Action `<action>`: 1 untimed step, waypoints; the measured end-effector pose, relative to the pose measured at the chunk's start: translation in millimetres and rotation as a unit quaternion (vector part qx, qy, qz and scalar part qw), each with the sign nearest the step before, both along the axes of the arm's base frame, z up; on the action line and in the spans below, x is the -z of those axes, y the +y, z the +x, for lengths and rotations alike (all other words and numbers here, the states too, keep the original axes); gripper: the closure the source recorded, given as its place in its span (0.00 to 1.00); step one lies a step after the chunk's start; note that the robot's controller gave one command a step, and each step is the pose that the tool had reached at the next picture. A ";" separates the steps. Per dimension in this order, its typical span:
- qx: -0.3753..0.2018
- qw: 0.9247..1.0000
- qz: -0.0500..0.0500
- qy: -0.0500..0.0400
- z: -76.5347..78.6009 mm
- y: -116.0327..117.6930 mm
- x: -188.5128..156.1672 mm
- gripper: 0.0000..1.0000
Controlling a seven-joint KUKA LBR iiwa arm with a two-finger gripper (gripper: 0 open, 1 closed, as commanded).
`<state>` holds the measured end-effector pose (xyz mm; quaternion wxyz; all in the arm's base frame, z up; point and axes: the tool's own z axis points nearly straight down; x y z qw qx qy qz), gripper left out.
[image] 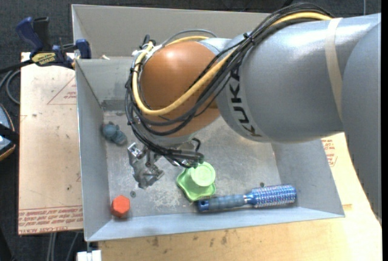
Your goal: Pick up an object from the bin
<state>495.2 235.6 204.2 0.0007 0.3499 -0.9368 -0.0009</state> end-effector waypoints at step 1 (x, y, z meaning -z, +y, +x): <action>0.074 0.997 -0.002 0.002 -7.0 -2.9 94.7 1.00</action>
Offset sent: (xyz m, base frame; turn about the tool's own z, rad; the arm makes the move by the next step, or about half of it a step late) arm -0.0052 -0.0028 -0.0906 0.1477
